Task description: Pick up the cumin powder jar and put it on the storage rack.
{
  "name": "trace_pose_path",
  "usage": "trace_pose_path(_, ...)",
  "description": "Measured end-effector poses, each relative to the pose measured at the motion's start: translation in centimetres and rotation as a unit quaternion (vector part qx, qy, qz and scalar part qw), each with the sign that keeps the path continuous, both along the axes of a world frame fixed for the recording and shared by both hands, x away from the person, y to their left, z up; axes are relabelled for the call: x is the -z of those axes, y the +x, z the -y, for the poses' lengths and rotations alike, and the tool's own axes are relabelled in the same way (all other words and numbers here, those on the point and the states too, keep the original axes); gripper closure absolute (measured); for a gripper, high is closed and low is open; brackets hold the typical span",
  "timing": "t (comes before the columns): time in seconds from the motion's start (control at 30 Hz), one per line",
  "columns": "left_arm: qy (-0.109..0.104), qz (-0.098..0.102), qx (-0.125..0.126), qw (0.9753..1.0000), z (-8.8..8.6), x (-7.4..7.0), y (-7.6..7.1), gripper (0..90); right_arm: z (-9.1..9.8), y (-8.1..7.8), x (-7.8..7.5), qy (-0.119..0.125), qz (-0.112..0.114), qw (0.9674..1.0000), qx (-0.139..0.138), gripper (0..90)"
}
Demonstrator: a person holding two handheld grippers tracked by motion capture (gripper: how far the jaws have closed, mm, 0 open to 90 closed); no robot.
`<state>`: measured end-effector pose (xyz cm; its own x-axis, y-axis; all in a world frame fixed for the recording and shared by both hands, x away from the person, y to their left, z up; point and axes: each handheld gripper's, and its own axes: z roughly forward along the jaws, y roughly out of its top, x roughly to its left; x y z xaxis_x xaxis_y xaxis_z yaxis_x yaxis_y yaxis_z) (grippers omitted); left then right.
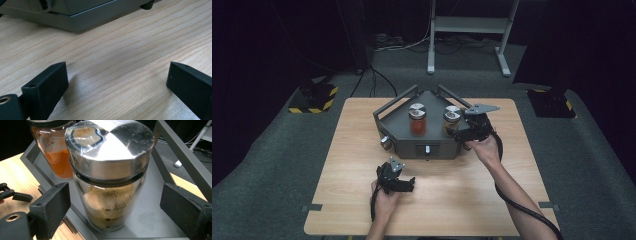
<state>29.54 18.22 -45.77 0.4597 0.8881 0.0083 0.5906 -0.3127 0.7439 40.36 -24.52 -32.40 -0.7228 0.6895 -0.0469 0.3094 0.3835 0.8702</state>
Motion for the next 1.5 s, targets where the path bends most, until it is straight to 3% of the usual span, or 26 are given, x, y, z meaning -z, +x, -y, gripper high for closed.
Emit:
trace_pose_path(1.0, 0.0, -0.001, 0.0, 1.0, 0.0, 0.0, 0.0, 3.7, 2.5, -2.1, 0.8, -0.003, 0.013, 0.9999, 0.001, 10.6)
trace_pose_path(1.5, 0.001, -0.001, 0.001, 1.0, 0.0, 0.0, 0.1, 3.6, 4.0, -3.0, 1.9, -0.004, 0.007, 1.0, 0.005, 10.9)
